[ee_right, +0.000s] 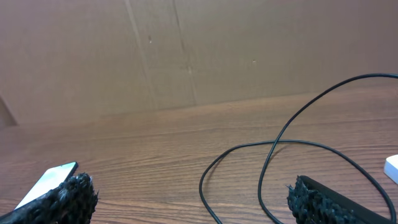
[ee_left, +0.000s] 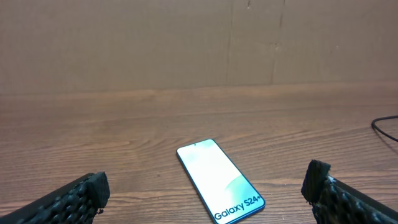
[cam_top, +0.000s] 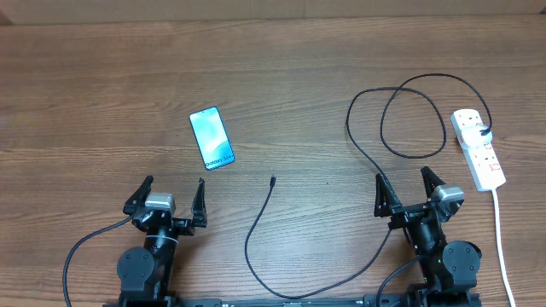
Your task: Plug charger to phone and switch on socket
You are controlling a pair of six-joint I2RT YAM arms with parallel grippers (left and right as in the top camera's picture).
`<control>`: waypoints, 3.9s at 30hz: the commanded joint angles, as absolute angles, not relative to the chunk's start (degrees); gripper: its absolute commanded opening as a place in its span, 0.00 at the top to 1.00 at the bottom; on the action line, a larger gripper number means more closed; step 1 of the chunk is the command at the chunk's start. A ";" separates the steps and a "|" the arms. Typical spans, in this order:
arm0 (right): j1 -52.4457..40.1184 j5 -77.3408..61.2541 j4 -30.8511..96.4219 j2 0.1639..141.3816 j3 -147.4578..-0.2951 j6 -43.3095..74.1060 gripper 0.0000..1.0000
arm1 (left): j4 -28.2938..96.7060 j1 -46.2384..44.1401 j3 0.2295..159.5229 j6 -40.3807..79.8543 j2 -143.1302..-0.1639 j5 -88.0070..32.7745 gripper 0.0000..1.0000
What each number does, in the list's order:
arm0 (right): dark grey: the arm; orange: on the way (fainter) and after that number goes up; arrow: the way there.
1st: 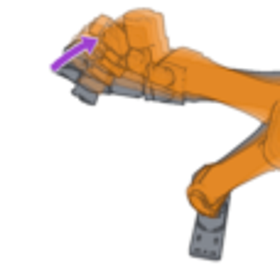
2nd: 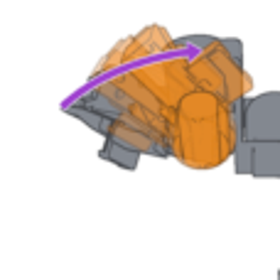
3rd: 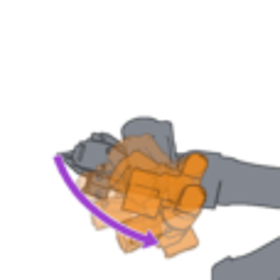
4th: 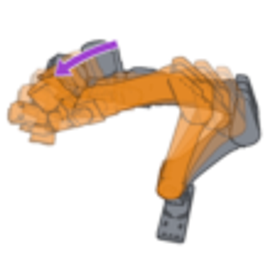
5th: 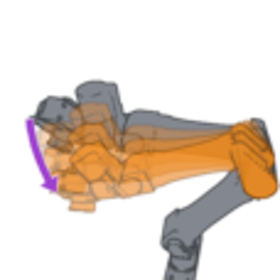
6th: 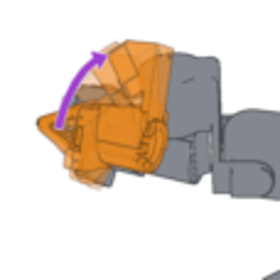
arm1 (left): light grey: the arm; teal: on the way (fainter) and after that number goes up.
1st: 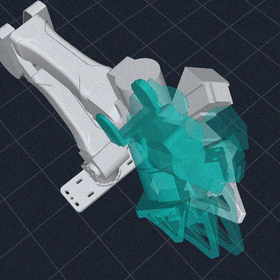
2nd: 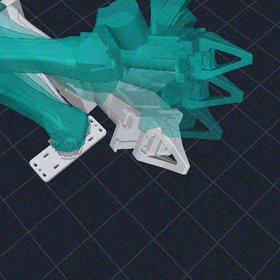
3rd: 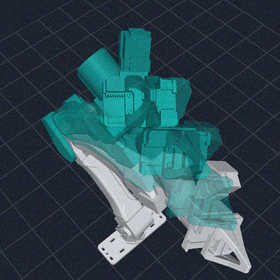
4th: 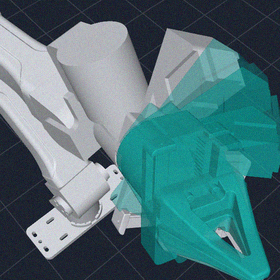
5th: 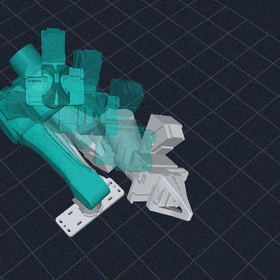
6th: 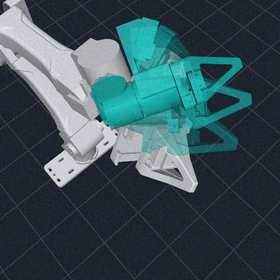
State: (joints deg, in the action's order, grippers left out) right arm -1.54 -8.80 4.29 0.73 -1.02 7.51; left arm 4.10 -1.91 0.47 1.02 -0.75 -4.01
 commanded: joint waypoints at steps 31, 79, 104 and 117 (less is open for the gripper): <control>-1.39 -9.02 3.99 0.14 -0.45 7.70 0.00 | 4.23 -2.28 0.27 -0.25 -0.36 -3.86 0.00; -1.39 -9.02 3.99 0.14 -0.45 7.70 0.00 | 4.23 -2.28 0.27 -0.25 -0.36 -3.86 0.01; -1.39 -9.02 3.99 0.14 -0.45 7.70 0.00 | 4.19 -2.28 0.27 -0.23 -0.36 -4.05 0.00; -1.39 -9.02 3.99 0.14 -0.45 7.70 0.00 | 5.39 -2.26 1.08 5.15 -0.36 -6.22 0.00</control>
